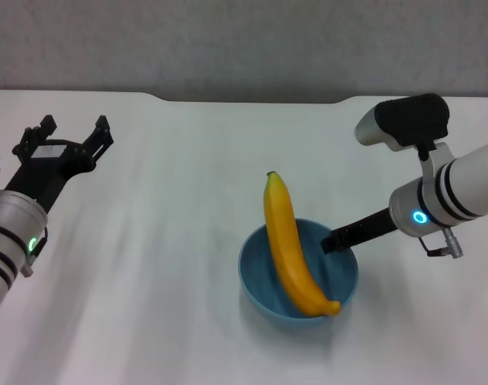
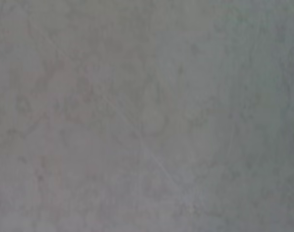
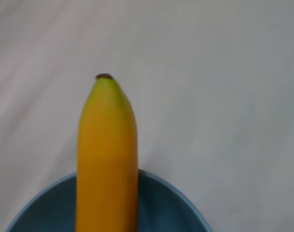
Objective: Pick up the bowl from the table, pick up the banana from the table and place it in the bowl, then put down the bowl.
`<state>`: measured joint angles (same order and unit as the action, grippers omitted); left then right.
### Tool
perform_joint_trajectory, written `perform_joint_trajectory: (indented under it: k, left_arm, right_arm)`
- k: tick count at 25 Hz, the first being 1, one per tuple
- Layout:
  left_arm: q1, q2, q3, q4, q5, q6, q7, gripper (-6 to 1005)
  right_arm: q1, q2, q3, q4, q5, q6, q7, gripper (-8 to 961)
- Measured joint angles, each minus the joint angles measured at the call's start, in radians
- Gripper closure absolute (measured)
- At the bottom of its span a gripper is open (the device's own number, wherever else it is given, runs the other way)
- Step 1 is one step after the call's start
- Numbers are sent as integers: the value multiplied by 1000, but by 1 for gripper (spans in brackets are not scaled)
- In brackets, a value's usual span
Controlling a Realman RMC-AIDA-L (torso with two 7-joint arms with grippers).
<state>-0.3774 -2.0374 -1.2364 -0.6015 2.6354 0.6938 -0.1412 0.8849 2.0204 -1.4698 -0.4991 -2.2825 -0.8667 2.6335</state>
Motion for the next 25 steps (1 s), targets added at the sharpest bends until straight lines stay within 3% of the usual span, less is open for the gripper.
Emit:
perform_joint_trajectory:
  k: [12,16,21,22,25]
  left_arm:
    - [16,-1,0,3,0,0,0,101]
    - [22,0,-7,3,0,-1,0,101]
    - [34,0,-19,3,0,2,0,101]
    - [35,0,-21,4,0,3,0,101]
    - [36,0,-23,12,0,11,0,101]
  right_arm:
    - [-179,1,-102,-311,2,-6,31,466]
    - [-260,-3,-126,-428,-3,1,40,290]
    - [-370,-5,-151,-551,-7,115,4,96]
    - [-414,-5,-193,-583,-6,209,-19,59]
    - [-447,-6,-253,-592,-7,314,-35,62]
